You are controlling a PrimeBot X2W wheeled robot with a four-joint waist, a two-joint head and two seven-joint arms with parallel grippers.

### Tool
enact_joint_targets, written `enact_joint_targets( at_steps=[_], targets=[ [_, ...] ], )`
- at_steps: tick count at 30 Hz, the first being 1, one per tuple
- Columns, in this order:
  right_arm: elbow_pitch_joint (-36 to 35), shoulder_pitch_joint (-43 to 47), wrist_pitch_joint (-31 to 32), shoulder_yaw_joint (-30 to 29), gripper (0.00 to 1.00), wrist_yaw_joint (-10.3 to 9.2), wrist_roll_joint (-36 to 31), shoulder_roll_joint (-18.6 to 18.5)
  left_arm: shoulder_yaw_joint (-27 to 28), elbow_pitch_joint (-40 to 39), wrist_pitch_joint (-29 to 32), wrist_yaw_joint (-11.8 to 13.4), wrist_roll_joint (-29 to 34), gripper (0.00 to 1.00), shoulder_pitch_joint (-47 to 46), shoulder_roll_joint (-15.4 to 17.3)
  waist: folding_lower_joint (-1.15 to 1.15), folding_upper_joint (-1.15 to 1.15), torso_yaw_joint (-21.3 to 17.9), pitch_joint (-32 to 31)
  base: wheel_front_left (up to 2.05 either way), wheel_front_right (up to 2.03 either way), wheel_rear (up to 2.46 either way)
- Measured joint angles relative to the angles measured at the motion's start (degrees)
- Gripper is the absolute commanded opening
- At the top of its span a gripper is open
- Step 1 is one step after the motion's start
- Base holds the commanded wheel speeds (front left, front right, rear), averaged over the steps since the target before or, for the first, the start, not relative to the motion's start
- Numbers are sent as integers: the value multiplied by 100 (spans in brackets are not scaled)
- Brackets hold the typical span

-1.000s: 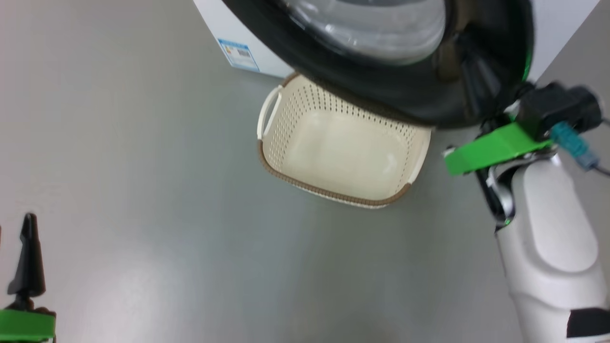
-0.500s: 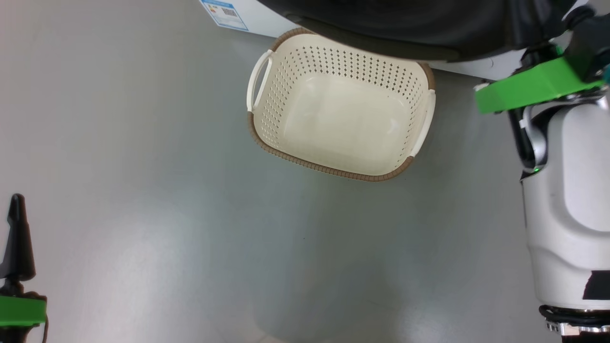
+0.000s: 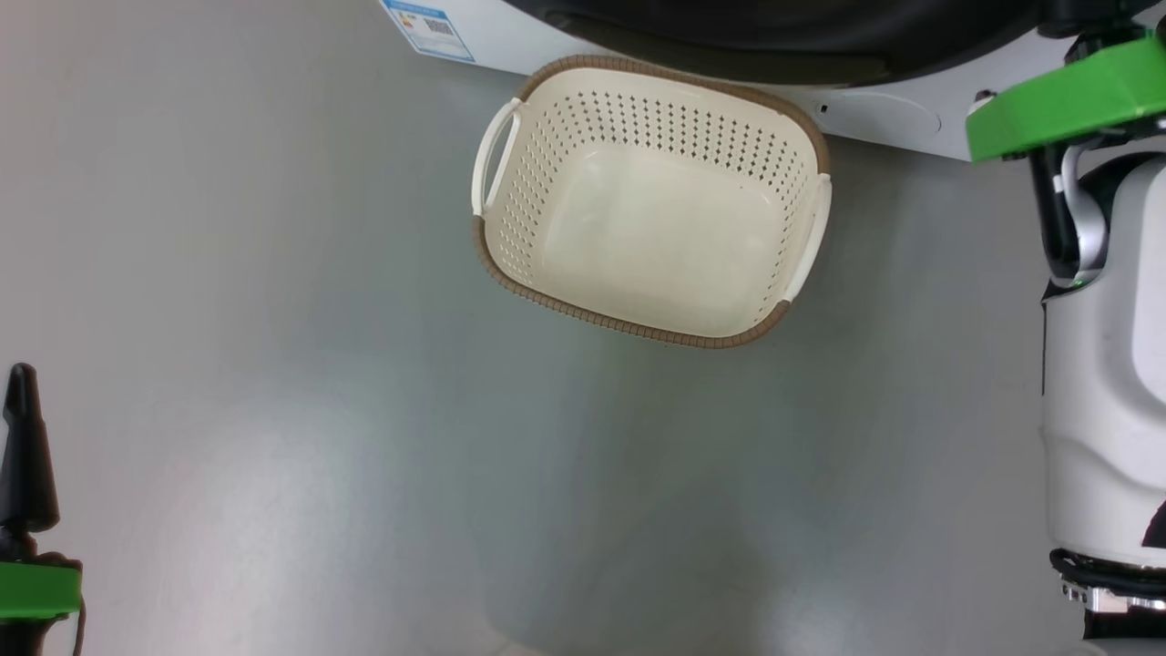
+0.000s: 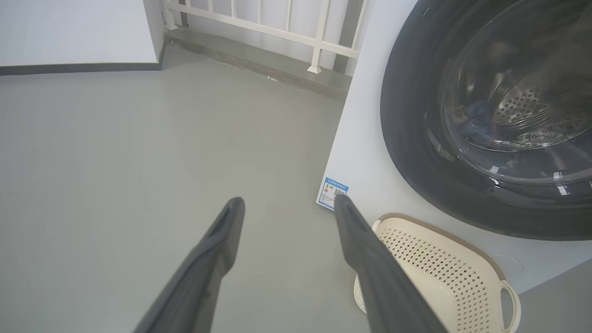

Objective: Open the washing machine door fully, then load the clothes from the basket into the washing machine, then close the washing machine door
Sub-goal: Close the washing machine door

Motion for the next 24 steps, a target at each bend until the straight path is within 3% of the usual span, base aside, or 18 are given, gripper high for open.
enact_joint_targets(
  at_steps=[24],
  targets=[
    [655, -822, 606, -592, 0, 41, -506, 38, -35, 25, 0, 0, -118, 100, -143, 18, 1, 0, 195, 211, 0, 0, 0]
  ],
)
